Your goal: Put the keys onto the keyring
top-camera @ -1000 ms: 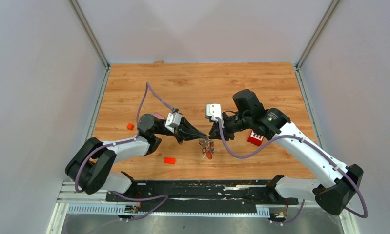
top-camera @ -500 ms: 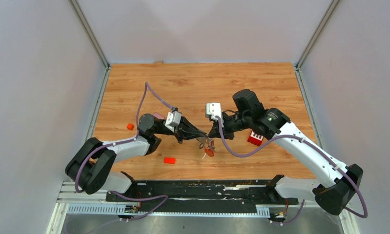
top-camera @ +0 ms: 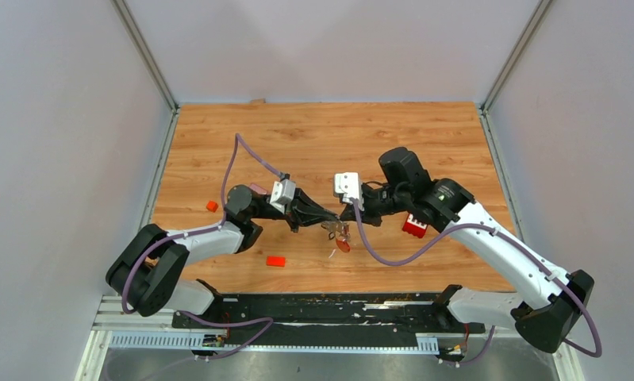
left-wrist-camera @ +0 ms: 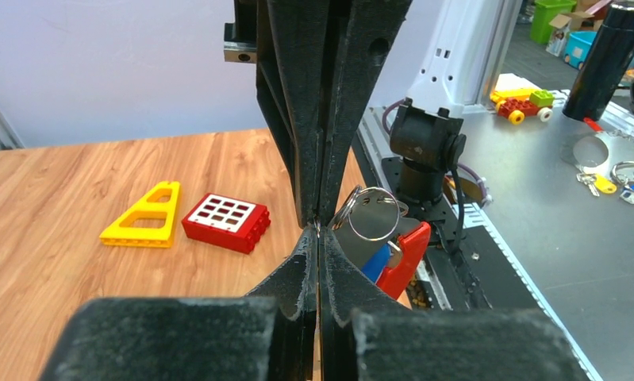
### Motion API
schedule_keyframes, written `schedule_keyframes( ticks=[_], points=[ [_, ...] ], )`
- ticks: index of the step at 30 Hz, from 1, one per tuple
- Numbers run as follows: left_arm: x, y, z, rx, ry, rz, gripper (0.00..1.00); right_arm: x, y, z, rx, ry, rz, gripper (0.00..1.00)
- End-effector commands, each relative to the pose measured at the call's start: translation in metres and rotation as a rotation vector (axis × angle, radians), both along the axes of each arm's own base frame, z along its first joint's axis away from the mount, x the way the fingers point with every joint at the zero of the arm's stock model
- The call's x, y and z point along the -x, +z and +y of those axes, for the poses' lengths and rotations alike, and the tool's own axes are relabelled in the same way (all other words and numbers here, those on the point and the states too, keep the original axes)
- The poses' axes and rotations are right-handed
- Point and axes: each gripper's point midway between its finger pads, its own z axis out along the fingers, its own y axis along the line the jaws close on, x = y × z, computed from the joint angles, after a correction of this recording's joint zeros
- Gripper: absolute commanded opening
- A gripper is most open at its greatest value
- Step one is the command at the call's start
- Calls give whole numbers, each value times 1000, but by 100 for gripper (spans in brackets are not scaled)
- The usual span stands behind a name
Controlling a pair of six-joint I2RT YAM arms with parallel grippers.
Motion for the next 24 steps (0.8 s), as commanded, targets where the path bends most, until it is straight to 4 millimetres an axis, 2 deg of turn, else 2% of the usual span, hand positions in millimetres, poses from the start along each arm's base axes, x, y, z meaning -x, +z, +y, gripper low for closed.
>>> schedule_keyframes(
  ticks=[1, 13, 19, 24],
  points=[
    [-6, 6, -4, -5, 11, -37, 2, -10, 14, -8, 26, -24, -126, 0],
    [-16, -1, -8, -57, 41, -57, 31, -15, 10, -5, 148, -47, -139, 0],
    [-21, -1, -9, -70, 57, -63, 37, -14, 5, -2, 185, -43, -134, 0],
    [-23, 0, -11, -68, 57, -66, 35, -13, 2, -1, 234, -39, -133, 0]
  ],
)
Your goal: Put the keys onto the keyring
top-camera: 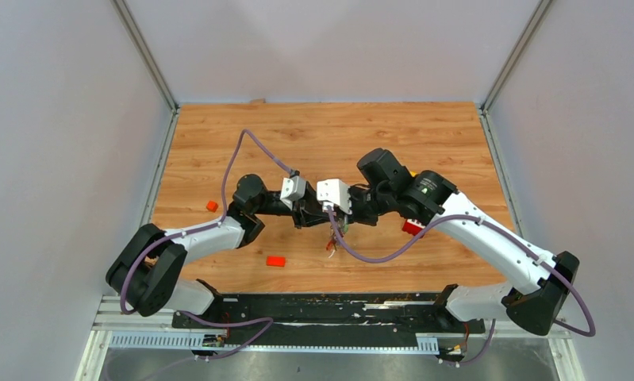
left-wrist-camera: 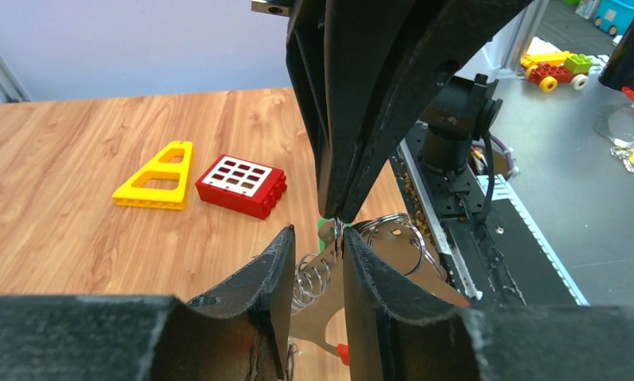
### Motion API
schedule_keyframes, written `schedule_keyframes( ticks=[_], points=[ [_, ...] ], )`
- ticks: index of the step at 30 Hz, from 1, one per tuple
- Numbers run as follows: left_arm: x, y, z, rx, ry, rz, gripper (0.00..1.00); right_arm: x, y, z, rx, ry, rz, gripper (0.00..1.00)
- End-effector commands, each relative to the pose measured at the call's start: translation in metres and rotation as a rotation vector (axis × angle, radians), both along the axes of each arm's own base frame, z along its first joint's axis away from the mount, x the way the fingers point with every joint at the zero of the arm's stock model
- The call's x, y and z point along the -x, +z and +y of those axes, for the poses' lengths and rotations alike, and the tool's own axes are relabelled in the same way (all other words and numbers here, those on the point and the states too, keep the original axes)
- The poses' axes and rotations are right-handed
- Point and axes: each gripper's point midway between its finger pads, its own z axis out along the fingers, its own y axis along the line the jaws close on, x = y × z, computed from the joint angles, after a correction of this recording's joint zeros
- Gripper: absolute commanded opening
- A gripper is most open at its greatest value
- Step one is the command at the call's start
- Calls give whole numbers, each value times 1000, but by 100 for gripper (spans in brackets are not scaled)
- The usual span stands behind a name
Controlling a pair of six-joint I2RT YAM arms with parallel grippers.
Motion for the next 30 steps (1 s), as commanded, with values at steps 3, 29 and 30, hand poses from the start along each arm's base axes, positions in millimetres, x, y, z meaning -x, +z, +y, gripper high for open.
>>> schedule_keyframes(
  ticks=[3, 29, 30],
  points=[
    [-5, 21, -3, 39, 7, -77, 29, -6, 18, 6, 5, 0, -60, 0],
    [6, 18, -4, 49, -36, -52, 0, -6, 21, 9, -5, -16, -57, 3],
    [9, 22, -3, 67, -39, -55, 0, -7, 21, 8, -7, -21, -57, 7]
  ],
)
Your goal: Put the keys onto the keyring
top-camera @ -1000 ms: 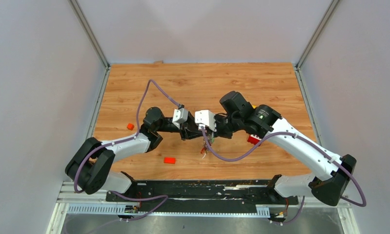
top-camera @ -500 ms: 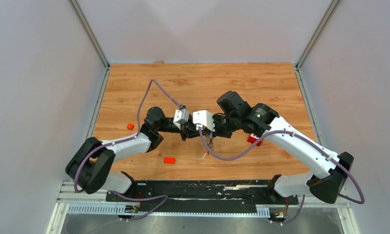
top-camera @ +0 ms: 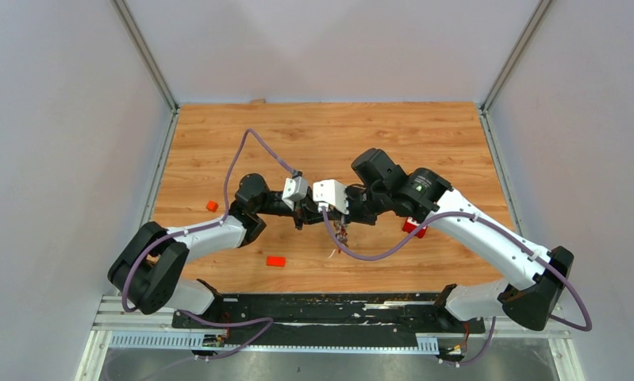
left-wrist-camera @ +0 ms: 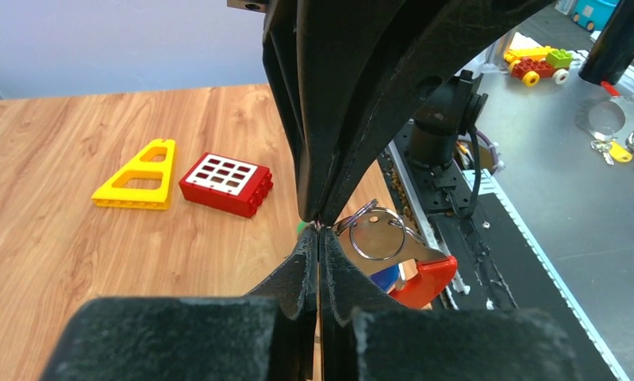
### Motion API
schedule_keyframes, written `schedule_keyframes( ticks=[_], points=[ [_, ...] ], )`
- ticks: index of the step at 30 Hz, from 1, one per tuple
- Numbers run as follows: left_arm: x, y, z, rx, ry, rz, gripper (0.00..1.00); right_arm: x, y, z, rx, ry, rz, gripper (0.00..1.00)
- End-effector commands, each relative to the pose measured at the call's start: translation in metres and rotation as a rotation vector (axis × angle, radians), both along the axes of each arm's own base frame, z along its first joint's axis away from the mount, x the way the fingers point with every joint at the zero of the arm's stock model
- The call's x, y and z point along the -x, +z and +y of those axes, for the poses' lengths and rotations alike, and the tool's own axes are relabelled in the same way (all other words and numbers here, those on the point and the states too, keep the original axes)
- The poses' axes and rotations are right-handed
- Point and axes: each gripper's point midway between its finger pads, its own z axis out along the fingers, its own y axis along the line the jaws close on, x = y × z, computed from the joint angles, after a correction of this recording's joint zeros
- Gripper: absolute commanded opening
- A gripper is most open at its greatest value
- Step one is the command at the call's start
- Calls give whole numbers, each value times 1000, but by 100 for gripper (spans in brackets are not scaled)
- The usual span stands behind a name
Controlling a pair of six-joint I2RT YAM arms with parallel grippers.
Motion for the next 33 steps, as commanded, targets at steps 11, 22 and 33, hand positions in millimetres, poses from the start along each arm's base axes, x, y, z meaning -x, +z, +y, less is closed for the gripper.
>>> schedule_keyframes(
  ticks=[11, 22, 33],
  points=[
    [22, 44, 7, 173, -51, -75, 0, 12, 36, -6, -184, 14, 13, 34],
    [22, 44, 8, 172, -40, -73, 0, 23, 37, 3, -228, 75, 67, 29],
    [23, 46, 9, 179, -38, -79, 0, 20, 19, 0, -202, 51, 82, 2]
  ],
)
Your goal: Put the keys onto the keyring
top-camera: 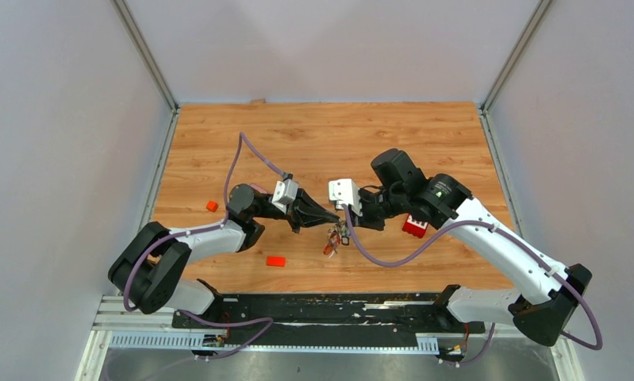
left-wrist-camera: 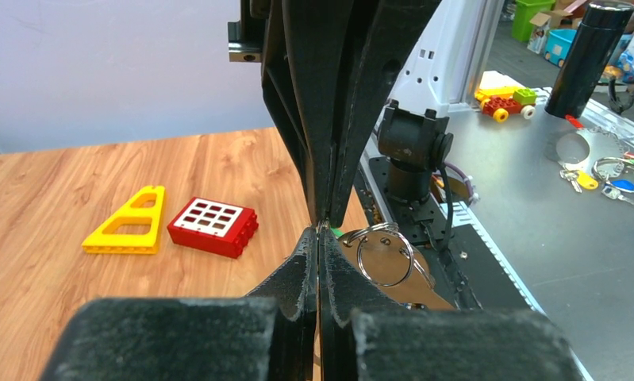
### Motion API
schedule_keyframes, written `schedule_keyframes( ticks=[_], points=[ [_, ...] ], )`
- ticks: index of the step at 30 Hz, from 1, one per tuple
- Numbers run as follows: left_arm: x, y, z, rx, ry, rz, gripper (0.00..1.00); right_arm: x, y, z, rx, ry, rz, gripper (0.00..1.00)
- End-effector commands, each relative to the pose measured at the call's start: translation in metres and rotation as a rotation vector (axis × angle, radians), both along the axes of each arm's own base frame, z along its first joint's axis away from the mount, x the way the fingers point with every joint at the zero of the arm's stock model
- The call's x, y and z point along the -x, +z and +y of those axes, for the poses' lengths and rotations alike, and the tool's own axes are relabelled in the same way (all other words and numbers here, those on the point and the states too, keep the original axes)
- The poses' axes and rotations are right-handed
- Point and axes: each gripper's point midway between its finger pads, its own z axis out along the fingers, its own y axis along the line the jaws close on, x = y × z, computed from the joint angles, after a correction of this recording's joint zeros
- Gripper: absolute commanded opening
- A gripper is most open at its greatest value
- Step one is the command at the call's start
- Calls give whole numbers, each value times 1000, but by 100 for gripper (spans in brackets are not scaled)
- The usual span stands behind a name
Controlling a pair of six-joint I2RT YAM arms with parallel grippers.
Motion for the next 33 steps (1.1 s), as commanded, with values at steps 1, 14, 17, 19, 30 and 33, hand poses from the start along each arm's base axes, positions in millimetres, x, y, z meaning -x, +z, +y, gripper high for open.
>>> schedule_keyframes(
  ticks=[1, 14, 17, 19, 30, 33],
  points=[
    [5, 22, 3, 66, 4, -79, 0, -3, 3, 4, -34, 1, -9, 1],
    [5, 23, 3, 69, 3, -94, 0, -2, -6, 4, -25, 4, 13, 0],
    [3, 23, 3, 68, 8, -97, 0, -1, -7, 4, -25, 4, 14, 0],
    [3, 21, 3, 65, 8, -94, 0, -1, -8, 3, -26, 2, 15, 0],
    [-3, 22, 3, 75, 48, -83, 0, -2, -14, 5, -32, -10, 37, 0],
    [-4, 21, 4, 74, 53, -77, 0, -3, -15, 6, -39, -13, 43, 0]
  ],
)
